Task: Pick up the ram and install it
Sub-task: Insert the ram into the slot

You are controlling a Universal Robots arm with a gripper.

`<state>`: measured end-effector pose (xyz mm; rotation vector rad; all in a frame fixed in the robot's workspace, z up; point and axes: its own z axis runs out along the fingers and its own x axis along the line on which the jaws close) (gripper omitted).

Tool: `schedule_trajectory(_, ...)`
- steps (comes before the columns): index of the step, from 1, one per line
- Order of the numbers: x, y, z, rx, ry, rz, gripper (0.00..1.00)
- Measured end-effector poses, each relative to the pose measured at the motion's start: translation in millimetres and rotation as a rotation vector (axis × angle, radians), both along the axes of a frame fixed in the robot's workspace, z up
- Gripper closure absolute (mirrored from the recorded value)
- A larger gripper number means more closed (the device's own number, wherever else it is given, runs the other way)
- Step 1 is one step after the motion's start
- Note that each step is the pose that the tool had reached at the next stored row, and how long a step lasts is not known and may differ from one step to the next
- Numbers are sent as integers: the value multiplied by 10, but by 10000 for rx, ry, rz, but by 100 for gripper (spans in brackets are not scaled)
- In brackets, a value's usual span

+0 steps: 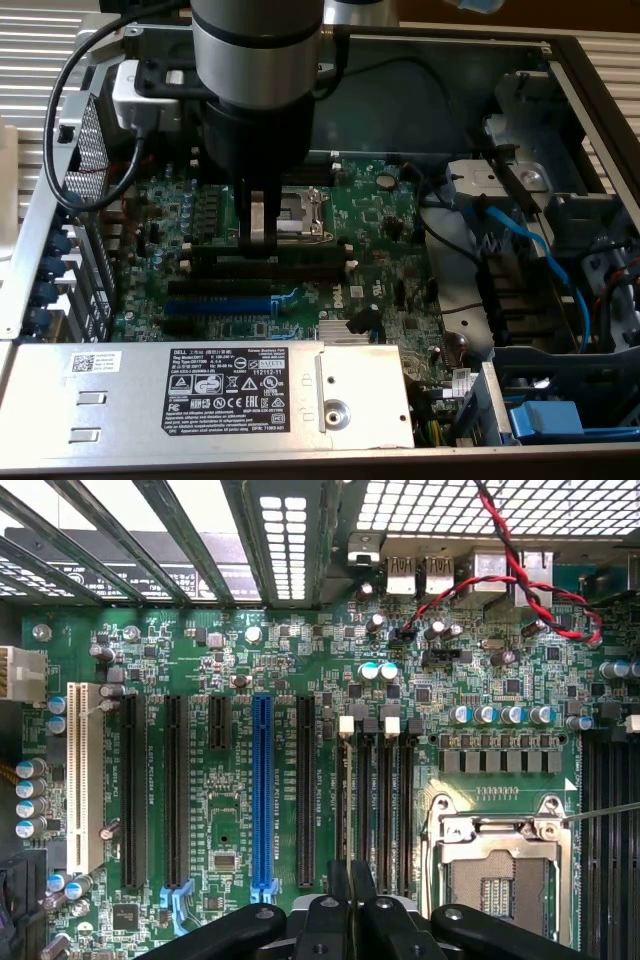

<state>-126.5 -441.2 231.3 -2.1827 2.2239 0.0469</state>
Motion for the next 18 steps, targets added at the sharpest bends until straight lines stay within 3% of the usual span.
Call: schedule_trajectory(18, 0, 0, -30, 1, 0, 0, 88)
